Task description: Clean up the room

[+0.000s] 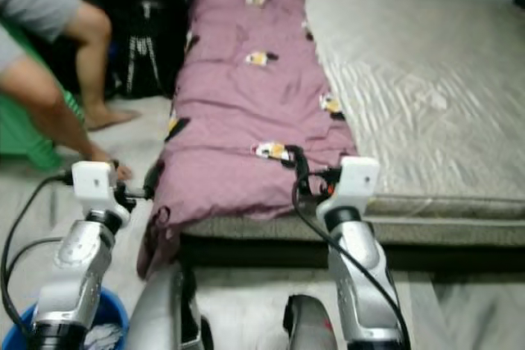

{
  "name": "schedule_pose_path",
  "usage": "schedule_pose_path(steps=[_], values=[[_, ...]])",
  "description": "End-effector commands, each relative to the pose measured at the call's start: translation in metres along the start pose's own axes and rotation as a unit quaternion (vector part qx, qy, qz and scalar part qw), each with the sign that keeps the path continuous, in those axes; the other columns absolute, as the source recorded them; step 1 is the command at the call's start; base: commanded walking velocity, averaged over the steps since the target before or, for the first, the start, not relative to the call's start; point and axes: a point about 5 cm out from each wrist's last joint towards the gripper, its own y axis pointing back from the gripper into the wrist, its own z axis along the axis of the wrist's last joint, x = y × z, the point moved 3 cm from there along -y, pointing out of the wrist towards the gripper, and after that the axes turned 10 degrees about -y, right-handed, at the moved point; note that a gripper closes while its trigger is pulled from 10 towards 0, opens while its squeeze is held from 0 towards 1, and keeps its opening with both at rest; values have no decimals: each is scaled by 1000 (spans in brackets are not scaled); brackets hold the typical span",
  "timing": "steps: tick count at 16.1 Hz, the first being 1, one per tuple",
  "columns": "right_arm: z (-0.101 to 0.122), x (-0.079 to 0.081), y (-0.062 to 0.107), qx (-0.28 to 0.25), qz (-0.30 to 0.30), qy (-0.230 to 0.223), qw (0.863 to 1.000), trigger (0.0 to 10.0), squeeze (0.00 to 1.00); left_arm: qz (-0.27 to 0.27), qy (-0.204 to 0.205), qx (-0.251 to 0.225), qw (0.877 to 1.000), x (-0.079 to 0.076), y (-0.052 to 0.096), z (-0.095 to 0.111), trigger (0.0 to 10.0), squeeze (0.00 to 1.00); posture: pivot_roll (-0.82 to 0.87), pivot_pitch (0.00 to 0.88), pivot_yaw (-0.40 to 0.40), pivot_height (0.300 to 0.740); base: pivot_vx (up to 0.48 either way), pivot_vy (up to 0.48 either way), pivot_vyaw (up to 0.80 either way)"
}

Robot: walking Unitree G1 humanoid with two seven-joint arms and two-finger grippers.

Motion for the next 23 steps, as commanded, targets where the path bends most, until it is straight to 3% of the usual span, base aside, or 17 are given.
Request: schedule_pose_path(steps=[1,8,13,17,23], values=[[6,-3,-3,-9,0,10,1000,10000,0,-6,-6,-9,1000,-5,-4,4,10000,0,-69,0,5,726,0,0,0],[13,0,-14,-16,16,18,1000,10000,0,12,-22,-12,1000,2,-15,11,10000,0,-54,0,-4,740,0,0,0],[2,1,-6,3,17,17,1000,10000,0,5,-23,-6,1000,0,-8,4,10000,0,-60,0,-2,740,0,0,0],[-11,-10,3,23,-16,25,999,10000,0,-4,-21,12,1000,-5,-2,-6,10000,0,-64,0,7,740,0,0,0],[-14,-18,-2,27,-30,33,999,10000,0,-18,-23,19,999,-9,-7,-6,10000,0,-58,0,3,740,0,0,0]])
